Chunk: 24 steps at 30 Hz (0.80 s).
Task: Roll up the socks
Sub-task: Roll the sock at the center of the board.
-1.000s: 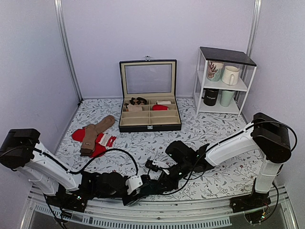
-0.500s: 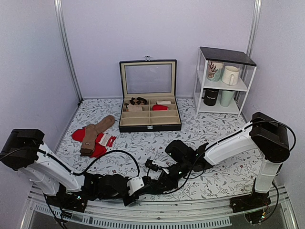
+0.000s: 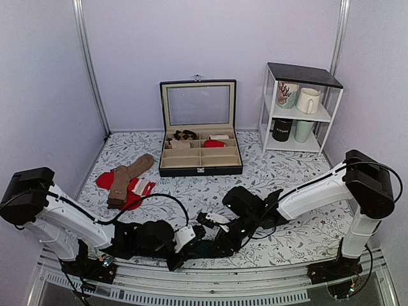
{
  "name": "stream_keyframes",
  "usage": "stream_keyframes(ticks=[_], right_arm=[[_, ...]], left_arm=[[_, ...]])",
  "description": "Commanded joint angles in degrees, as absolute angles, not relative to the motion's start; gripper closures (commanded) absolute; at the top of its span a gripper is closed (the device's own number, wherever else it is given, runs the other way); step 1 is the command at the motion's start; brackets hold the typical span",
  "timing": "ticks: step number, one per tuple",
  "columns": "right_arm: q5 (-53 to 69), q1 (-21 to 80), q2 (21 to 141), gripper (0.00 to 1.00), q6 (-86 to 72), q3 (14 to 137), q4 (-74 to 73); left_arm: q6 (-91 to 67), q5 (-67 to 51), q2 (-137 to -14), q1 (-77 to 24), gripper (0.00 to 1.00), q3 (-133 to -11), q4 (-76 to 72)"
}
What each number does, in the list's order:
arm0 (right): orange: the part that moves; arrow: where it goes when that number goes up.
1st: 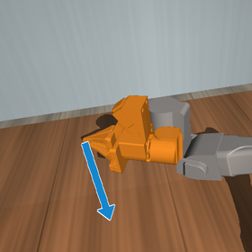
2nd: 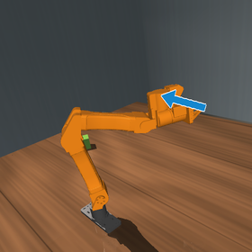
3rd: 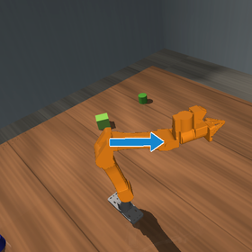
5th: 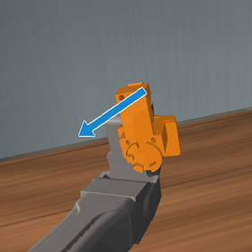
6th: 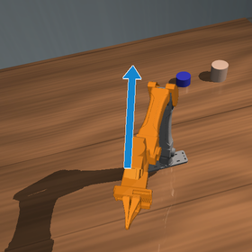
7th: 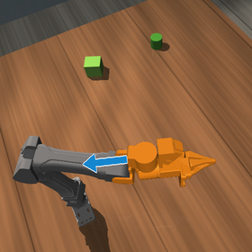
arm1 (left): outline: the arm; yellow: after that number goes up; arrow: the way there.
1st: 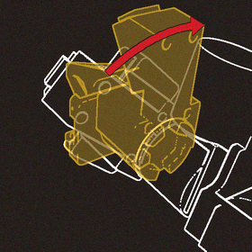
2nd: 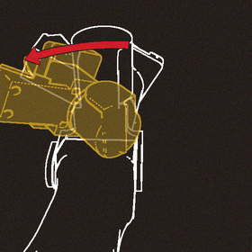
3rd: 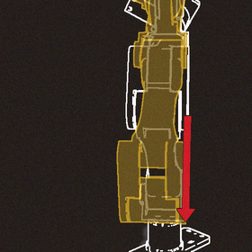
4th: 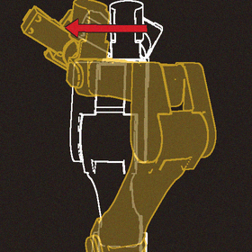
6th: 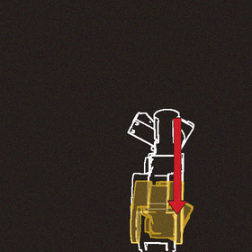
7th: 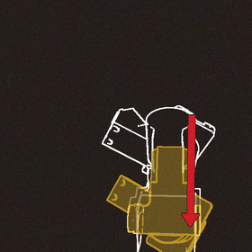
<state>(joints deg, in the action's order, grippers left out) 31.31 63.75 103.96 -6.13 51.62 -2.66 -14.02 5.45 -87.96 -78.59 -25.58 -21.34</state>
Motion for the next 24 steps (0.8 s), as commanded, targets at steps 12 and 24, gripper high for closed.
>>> stream_keyframes(ticks=[12,24], right_arm=[[21.2,64.1,91.4,0.31,-1.9,47.5,-2.7],[27.3,63.0,94.7,0.18,-3.8,45.9,-1.2]], left_arm=[[-23.1,-10.1,-98.6,-73.0,1.00,-27.4,-10.4],[-25.5,-11.5,-100.9,-71.8,1.00,-27.1,-10.5]])
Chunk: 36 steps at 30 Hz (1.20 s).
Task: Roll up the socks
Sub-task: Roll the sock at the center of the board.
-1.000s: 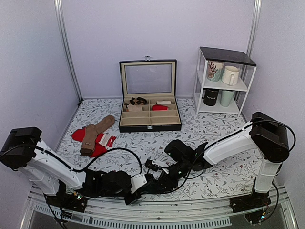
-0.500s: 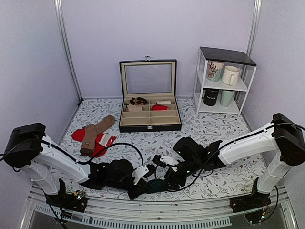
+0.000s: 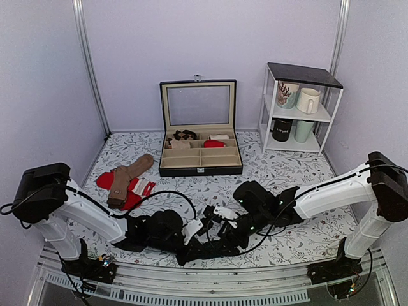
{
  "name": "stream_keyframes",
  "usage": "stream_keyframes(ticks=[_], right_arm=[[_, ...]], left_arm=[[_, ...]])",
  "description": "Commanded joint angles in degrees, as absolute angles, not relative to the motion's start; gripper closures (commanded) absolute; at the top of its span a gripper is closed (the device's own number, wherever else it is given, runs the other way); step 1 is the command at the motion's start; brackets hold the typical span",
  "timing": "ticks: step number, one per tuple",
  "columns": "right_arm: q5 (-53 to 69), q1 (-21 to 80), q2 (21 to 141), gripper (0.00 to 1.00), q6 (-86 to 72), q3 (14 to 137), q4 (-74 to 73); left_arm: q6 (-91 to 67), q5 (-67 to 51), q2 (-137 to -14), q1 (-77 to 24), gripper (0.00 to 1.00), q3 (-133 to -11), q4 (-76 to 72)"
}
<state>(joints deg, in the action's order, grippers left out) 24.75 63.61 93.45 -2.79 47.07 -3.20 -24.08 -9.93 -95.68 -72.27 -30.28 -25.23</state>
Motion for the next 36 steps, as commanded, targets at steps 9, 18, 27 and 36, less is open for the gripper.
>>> stream_keyframes(ticks=[9,18,27,36], right_arm=[[27.2,61.4,98.7,0.16,-4.6,46.0,-0.1],[29.2,59.9,101.4,0.15,-4.0,43.7,2.4],[34.3,60.0,100.3,0.20,-7.3,39.6,5.4],[37.3,60.5,102.7,0.46,-8.6,39.9,6.0]], left_arm=[[-25.8,-12.2,-101.9,-71.6,1.00,-27.1,-11.3],[-26.2,-12.5,-101.7,-71.5,1.00,-26.5,-12.0],[-26.4,-12.4,-102.2,-71.2,1.00,-26.5,-12.1],[-26.9,-12.6,-102.8,-71.2,1.00,-26.0,-13.1]])
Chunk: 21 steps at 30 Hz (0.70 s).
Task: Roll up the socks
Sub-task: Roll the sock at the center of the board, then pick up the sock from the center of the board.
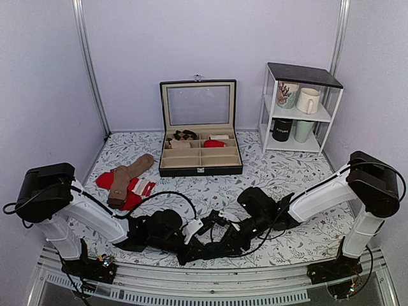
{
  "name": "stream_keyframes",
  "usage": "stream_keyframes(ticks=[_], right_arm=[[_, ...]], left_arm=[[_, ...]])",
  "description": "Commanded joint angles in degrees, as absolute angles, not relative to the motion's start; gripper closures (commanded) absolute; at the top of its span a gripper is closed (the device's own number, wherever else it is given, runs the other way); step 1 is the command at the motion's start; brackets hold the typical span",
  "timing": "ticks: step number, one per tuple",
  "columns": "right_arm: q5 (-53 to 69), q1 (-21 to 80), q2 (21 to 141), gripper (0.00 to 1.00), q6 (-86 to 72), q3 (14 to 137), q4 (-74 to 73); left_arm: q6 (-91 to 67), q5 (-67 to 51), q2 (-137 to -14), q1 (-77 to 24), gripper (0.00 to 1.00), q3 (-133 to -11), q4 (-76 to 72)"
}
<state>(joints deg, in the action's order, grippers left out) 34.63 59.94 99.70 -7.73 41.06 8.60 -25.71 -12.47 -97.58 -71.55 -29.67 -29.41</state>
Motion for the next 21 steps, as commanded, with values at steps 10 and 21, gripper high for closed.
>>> stream_keyframes(ticks=[10,21], right_arm=[[38.9,60.6,105.1,0.96,-11.0,40.8,8.0],[37.1,57.5,100.3,1.00,-13.4,41.5,6.3]], left_arm=[[-26.5,-10.4,-102.5,-71.2,1.00,-26.6,-12.0],[-22.1,1.0,-79.7,-70.8,0.08,-26.9,-3.2]])
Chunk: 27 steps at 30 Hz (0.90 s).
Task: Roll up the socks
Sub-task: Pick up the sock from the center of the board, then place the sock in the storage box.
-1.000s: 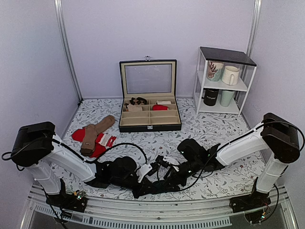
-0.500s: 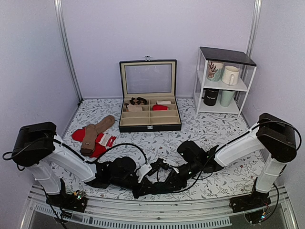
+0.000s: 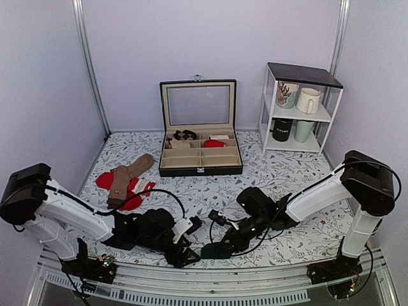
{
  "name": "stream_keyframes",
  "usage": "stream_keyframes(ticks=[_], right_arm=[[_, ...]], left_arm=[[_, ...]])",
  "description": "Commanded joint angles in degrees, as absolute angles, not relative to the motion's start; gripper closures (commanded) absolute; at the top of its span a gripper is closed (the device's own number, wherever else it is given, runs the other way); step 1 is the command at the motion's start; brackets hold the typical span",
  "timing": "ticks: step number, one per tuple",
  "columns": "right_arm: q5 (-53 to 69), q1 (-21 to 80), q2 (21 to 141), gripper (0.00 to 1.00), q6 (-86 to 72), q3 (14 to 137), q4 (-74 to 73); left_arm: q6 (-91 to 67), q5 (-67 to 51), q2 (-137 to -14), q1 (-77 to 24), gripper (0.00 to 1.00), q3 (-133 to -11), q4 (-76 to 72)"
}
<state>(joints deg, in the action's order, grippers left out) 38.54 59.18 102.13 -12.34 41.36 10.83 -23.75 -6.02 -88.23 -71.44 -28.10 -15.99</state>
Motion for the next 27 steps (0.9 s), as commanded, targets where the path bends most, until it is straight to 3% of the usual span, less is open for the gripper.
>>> stream_keyframes(ticks=[1,7,13,22,27], right_arm=[[37.4,56.5,98.9,1.00,-13.3,41.9,5.3],[37.5,51.3,93.0,1.00,-7.4,49.0,-5.7],[35.9,43.8,93.9,1.00,1.6,62.1,-16.3],[38.7,31.8,108.4,1.00,21.2,95.7,-37.2],[35.4,30.4,119.1,1.00,34.1,112.9,-45.2]], left_arm=[[-21.6,2.3,-76.7,-70.5,0.01,-27.0,-1.5],[-21.2,8.0,-61.5,-67.0,0.01,-26.3,5.1],[-19.5,7.3,-57.6,-64.7,0.01,-26.0,5.7],[-16.0,7.6,-60.5,-63.9,0.01,-28.5,5.7],[-15.5,8.0,-61.0,-62.8,0.01,-28.5,4.5]])
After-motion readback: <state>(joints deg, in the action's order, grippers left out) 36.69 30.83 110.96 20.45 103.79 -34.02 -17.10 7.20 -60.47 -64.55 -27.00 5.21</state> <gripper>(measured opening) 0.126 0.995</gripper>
